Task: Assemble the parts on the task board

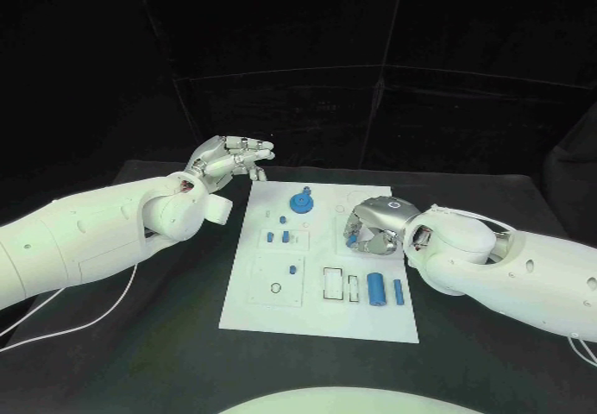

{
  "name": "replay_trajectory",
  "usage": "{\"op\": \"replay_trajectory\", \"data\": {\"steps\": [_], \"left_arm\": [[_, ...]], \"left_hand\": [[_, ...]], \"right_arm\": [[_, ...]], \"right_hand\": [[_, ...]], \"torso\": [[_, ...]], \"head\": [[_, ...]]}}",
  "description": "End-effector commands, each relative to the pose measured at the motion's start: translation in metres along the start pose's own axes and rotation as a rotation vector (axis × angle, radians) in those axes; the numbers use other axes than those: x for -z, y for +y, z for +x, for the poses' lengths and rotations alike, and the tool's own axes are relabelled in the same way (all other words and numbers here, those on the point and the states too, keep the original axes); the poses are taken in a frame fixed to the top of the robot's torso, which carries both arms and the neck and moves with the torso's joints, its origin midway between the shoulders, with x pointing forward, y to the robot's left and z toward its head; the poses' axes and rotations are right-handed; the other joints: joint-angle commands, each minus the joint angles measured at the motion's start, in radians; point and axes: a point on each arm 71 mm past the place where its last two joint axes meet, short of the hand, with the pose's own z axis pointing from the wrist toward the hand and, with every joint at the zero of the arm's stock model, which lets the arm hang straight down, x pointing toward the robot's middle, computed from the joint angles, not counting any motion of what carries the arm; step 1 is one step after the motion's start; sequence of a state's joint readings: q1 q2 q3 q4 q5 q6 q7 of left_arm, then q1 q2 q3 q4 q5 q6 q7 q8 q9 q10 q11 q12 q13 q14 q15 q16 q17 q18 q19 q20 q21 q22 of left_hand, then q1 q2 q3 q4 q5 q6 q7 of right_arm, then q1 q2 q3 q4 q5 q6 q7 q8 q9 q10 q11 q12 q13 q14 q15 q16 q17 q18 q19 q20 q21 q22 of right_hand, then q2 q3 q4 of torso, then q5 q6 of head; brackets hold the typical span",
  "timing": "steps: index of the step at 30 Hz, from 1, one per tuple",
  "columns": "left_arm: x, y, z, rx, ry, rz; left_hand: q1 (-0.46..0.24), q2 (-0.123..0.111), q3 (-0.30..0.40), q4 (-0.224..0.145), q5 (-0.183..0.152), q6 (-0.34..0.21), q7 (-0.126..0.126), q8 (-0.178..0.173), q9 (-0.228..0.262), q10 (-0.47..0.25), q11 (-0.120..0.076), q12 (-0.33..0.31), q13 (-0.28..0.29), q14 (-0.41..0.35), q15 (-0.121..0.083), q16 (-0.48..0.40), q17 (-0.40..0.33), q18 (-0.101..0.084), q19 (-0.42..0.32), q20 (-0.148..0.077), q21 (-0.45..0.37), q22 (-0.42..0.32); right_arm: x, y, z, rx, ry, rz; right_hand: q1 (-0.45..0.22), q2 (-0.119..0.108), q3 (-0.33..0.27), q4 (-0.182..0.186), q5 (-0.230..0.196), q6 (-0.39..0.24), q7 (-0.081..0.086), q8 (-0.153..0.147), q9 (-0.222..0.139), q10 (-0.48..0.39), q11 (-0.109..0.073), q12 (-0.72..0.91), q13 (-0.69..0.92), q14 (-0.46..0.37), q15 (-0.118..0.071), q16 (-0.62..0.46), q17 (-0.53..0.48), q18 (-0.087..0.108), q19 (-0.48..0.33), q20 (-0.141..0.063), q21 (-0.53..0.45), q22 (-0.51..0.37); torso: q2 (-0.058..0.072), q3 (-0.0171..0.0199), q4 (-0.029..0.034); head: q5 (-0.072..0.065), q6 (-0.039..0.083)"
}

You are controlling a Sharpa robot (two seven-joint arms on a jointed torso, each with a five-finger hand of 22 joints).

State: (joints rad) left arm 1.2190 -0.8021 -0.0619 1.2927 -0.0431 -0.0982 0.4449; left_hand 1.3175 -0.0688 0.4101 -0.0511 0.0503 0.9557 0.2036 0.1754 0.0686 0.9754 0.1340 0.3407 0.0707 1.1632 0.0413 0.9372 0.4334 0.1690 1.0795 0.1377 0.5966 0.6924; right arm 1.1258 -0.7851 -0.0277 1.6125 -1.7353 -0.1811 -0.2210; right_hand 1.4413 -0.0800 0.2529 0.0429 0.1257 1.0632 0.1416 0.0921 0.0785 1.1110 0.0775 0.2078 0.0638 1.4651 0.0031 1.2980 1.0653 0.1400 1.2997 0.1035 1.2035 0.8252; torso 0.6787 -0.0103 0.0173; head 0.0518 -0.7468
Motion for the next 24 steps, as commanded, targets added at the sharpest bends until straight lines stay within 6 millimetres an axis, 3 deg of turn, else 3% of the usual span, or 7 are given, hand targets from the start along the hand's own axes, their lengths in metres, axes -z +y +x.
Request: {"op": "replay_trajectory", "data": {"steps": [1, 12, 15, 17, 24], "left_arm": [[-0.001, -0.002, 0.001, 0.009, 0.011, 0.008], [-0.001, -0.001, 0.001, 0.009, 0.010, 0.007], [-0.001, -0.001, 0.000, 0.008, 0.010, 0.007], [0.000, -0.002, 0.000, 0.008, 0.010, 0.007], [0.000, -0.001, 0.000, 0.008, 0.008, 0.006]], "left_hand": [[0.002, -0.002, -0.003, -0.004, 0.006, -0.004, 0.000, 0.004, 0.000, -0.008, -0.002, 0.005, -0.001, -0.006, 0.002, -0.003, -0.001, 0.013, -0.001, 0.004, -0.006, -0.001], [0.002, -0.002, -0.003, -0.004, 0.006, -0.004, 0.000, 0.004, 0.000, -0.008, -0.002, 0.005, -0.001, -0.006, 0.002, -0.003, -0.001, 0.013, -0.001, 0.004, -0.006, -0.001], [0.002, -0.002, -0.003, -0.004, 0.006, -0.004, 0.000, 0.004, 0.000, -0.008, -0.002, 0.005, -0.001, -0.006, 0.002, -0.003, -0.001, 0.013, -0.001, 0.004, -0.006, -0.001], [0.002, -0.002, -0.003, -0.004, 0.006, -0.004, 0.000, 0.004, 0.000, -0.008, -0.002, 0.005, -0.001, -0.006, 0.002, -0.003, -0.001, 0.013, -0.001, 0.004, -0.006, -0.001], [0.003, 0.000, -0.002, -0.005, 0.006, -0.003, 0.000, 0.006, 0.001, -0.007, -0.003, 0.009, 0.000, -0.006, 0.001, -0.003, -0.002, 0.013, -0.001, 0.004, -0.007, -0.001]], "right_arm": [[-0.001, 0.001, 0.003, 0.008, 0.053, -0.006], [-0.006, 0.003, 0.002, 0.003, 0.035, -0.006], [-0.006, 0.002, 0.000, 0.000, 0.006, 0.001], [-0.005, 0.002, -0.002, -0.005, -0.027, 0.001], [0.002, 0.006, -0.009, -0.041, -0.097, -0.024]], "right_hand": [[0.004, 0.001, 0.014, 0.002, -0.005, 0.012, -0.001, 0.000, 0.000, 0.014, 0.001, -0.010, -0.002, 0.027, -0.009, 0.006, 0.002, -0.011, 0.010, -0.002, 0.007, 0.003], [0.004, 0.003, 0.050, 0.005, -0.014, 0.031, 0.000, -0.002, -0.001, 0.040, -0.002, -0.027, -0.001, 0.027, -0.012, 0.011, 0.005, -0.012, 0.014, -0.005, 0.012, 0.011], [0.034, 0.029, 0.096, -0.010, -0.060, 0.061, -0.006, 0.008, 0.003, 0.074, -0.010, -0.025, 0.003, 0.028, -0.021, 0.016, 0.009, -0.016, 0.026, -0.012, 0.027, 0.037], [0.045, 0.035, 0.119, -0.021, -0.066, 0.073, -0.008, 0.011, 0.005, 0.092, -0.015, -0.024, 0.005, 0.028, -0.024, 0.015, 0.006, -0.020, 0.034, -0.016, 0.038, 0.057], [0.054, 0.026, 0.167, -0.050, -0.073, 0.082, -0.007, 0.008, 0.004, 0.121, -0.018, -0.029, 0.009, 0.027, -0.027, 0.016, 0.000, -0.026, 0.045, -0.021, 0.059, 0.091]], "torso": [[-0.001, 0.0006, -0.0002], [0.000, 0.0005, -0.0008], [0.000, 0.0001, -0.0004], [0.000, 0.0002, 0.0002], [-0.001, 0.0005, 0.0002]], "head": [[0.000, -0.002], [-0.001, -0.003], [-0.001, -0.004], [-0.001, -0.005], [0.004, -0.006]]}}
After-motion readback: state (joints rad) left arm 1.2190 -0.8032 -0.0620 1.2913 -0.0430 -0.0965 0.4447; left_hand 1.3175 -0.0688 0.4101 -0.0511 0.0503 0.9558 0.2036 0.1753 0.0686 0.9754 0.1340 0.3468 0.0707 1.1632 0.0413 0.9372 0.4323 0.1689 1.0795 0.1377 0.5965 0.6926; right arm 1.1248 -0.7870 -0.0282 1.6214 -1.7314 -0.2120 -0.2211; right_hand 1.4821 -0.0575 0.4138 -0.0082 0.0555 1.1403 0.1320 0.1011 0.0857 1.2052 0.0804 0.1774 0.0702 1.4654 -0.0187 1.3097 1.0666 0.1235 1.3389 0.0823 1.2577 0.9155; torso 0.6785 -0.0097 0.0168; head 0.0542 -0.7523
